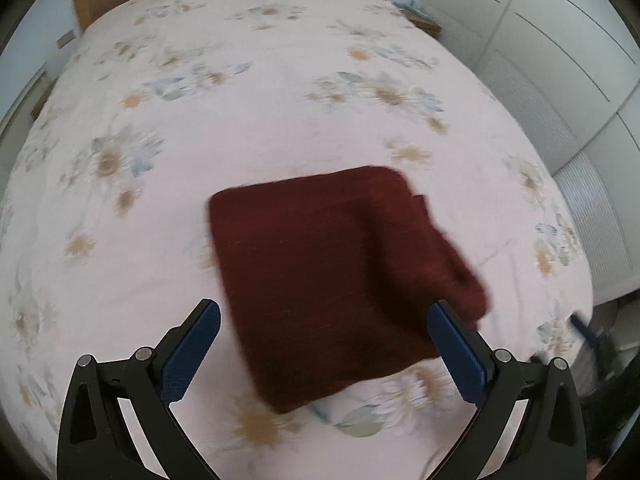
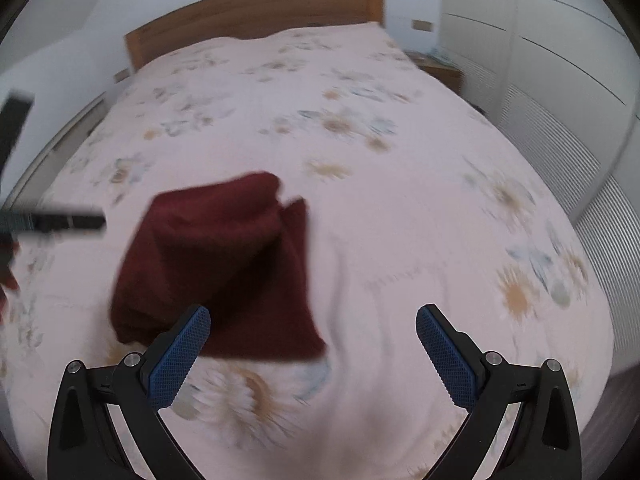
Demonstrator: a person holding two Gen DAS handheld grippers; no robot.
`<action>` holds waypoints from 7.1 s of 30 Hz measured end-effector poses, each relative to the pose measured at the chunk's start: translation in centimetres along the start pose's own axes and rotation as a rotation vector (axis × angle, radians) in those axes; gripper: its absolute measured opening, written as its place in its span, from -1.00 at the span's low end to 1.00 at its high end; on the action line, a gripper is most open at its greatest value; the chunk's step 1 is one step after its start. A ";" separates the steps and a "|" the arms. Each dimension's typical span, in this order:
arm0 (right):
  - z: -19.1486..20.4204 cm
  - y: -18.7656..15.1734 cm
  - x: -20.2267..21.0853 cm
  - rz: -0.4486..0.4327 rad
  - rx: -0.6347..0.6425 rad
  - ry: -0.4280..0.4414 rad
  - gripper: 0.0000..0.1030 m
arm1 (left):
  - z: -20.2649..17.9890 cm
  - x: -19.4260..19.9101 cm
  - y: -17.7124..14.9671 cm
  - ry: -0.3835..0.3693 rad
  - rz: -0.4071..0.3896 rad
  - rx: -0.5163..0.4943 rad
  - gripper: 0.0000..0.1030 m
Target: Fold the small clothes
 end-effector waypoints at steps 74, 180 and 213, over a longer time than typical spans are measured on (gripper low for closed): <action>0.4 0.8 -17.2 0.366 -0.086 0.061 0.99 | 3.1 -10.9 -2.0 -0.041 0.138 0.062 0.98; 12.9 -5.8 -8.7 0.077 0.052 0.040 0.99 | 16.3 -1.4 -17.3 0.153 -0.109 0.083 0.98; 9.8 -10.0 7.4 -0.042 0.079 -0.091 0.99 | 13.7 13.2 -24.8 0.252 -0.160 0.176 0.98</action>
Point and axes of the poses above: each gripper's, at about its wrist camera, not at the fingertips, and x roughly against the way its jaws point, z to its left, y to its top, the point moved 1 cm from there along -x, roughly the way its jaws point, and after that the axes turned 6 degrees about -x, right-handed, at the moved point
